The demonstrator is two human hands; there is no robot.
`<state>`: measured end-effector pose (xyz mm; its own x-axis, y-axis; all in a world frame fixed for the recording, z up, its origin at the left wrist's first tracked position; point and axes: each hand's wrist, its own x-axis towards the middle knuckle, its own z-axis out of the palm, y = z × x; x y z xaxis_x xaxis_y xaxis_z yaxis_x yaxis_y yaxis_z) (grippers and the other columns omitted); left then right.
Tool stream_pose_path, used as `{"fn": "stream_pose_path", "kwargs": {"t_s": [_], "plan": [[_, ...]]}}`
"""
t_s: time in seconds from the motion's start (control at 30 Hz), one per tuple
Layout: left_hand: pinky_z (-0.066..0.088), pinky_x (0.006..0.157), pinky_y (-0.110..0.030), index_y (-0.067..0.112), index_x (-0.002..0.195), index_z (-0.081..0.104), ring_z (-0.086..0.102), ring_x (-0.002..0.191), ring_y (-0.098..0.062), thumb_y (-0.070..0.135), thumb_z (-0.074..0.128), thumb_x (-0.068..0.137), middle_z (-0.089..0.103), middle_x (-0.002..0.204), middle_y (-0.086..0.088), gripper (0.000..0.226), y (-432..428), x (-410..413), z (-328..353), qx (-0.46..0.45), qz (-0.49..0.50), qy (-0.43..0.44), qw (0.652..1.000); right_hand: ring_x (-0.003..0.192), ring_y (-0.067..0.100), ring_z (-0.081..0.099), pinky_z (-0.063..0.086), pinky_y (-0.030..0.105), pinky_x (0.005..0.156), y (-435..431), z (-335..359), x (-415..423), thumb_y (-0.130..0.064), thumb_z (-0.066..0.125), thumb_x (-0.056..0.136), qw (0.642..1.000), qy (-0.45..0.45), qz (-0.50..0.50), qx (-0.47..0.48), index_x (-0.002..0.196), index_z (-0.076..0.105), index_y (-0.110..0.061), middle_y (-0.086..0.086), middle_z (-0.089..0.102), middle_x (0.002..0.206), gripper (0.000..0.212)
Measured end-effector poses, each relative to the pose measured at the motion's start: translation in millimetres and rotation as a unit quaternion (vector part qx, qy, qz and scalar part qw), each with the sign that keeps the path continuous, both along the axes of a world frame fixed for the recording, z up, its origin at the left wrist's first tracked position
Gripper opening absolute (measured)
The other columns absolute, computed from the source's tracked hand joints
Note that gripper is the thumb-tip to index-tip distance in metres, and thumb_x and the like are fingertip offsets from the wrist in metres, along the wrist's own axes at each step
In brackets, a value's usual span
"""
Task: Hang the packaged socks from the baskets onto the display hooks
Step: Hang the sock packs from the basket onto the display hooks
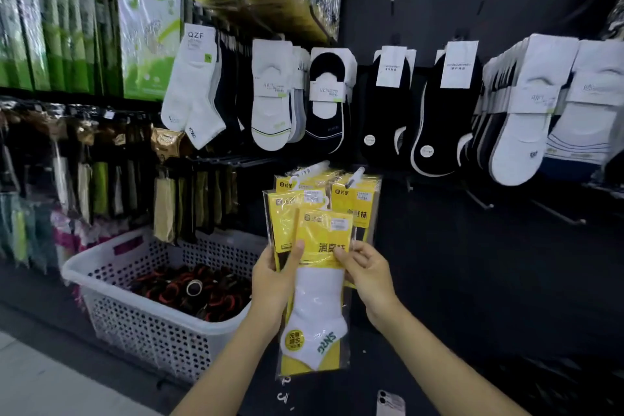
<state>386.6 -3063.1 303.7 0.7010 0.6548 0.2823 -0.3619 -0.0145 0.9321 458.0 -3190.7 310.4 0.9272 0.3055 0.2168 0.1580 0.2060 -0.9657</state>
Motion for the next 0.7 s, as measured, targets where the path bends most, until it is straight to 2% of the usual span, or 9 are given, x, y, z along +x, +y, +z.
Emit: {"fn": "stream_pose_path", "kwargs": {"t_s": [0.13,0.2,0.27,0.33,0.37,0.5,0.57,0.63,0.7], "plan": [[0.043,0.054,-0.013,0.008,0.105,0.064,0.060,0.077,0.012,0.036,0.052,0.094,0.063,0.080,-0.008,0.033,14,-2,2,0.024,0.042,0.010,0.999,0.099,0.035,0.066,0.050,0.047,0.091,-11,3,16,-0.015,0.063,0.090,0.995,0.025,-0.096,0.026,0.101,0.060,0.001,0.021,0.069,0.103,0.019],[0.041,0.054,-0.006,0.018,0.105,0.062,0.057,0.068,0.016,0.037,0.051,0.095,0.062,0.076,0.006,0.024,25,-3,3,0.029,0.070,0.010,0.997,0.100,0.038,0.065,0.050,0.049,0.090,-15,8,27,-0.012,0.060,0.092,0.991,0.019,-0.130,0.033,0.094,0.062,-0.003,0.022,0.069,0.101,0.009],[0.040,0.058,-0.010,0.017,0.098,0.062,0.053,0.062,0.003,0.038,0.050,0.095,0.052,0.068,0.014,0.024,36,-3,3,0.026,0.092,0.016,0.995,0.097,0.032,0.067,0.053,0.049,0.091,-16,14,37,-0.012,0.059,0.093,0.989,0.007,-0.147,0.026,0.095,0.063,-0.011,0.014,0.072,0.096,0.005],[0.037,0.060,-0.023,0.010,0.082,0.059,0.040,0.057,-0.006,0.038,0.051,0.094,0.039,0.058,0.011,0.031,45,-2,1,0.012,0.105,0.021,0.994,0.095,0.026,0.068,0.053,0.047,0.091,-13,19,49,-0.014,0.059,0.093,0.987,-0.006,-0.159,0.010,0.101,0.064,-0.010,0.009,0.072,0.094,0.010],[0.035,0.059,-0.025,0.015,0.073,0.055,0.037,0.056,-0.008,0.039,0.052,0.093,0.035,0.057,0.009,0.031,49,-2,0,0.009,0.108,0.024,0.994,0.095,0.026,0.068,0.053,0.047,0.092,-10,21,56,-0.014,0.059,0.093,0.986,-0.010,-0.164,0.001,0.103,0.063,-0.009,0.009,0.072,0.095,0.012],[0.036,0.060,-0.019,0.026,0.073,0.051,0.042,0.062,-0.004,0.040,0.051,0.094,0.045,0.067,0.007,0.025,59,0,-4,0.013,0.108,0.033,0.993,0.097,0.035,0.066,0.053,0.050,0.090,6,17,79,-0.013,0.059,0.093,0.983,-0.020,-0.181,-0.027,0.101,0.061,-0.002,0.018,0.070,0.097,0.014],[0.036,0.063,-0.020,0.022,0.073,0.049,0.042,0.064,-0.005,0.042,0.050,0.093,0.045,0.069,0.006,0.029,62,4,-7,0.018,0.106,0.039,0.993,0.097,0.035,0.066,0.053,0.052,0.088,13,12,91,-0.014,0.059,0.093,0.981,-0.006,-0.193,-0.033,0.103,0.061,-0.005,0.017,0.070,0.098,0.014],[0.035,0.062,-0.022,0.022,0.068,0.044,0.039,0.060,-0.005,0.042,0.050,0.093,0.040,0.063,0.009,0.033,65,7,-10,0.022,0.108,0.040,0.993,0.096,0.030,0.067,0.054,0.048,0.089,20,6,104,-0.016,0.061,0.092,0.977,0.009,-0.209,-0.031,0.106,0.062,-0.007,0.013,0.070,0.100,0.017],[0.032,0.056,-0.023,0.025,0.064,0.043,0.037,0.052,-0.002,0.040,0.051,0.093,0.038,0.050,0.013,0.034,65,11,-12,0.024,0.105,0.035,0.994,0.088,0.021,0.067,0.056,0.038,0.080,25,1,116,-0.019,0.065,0.089,0.972,0.015,-0.234,-0.036,0.099,0.063,-0.010,0.008,0.070,0.097,0.014]]}}
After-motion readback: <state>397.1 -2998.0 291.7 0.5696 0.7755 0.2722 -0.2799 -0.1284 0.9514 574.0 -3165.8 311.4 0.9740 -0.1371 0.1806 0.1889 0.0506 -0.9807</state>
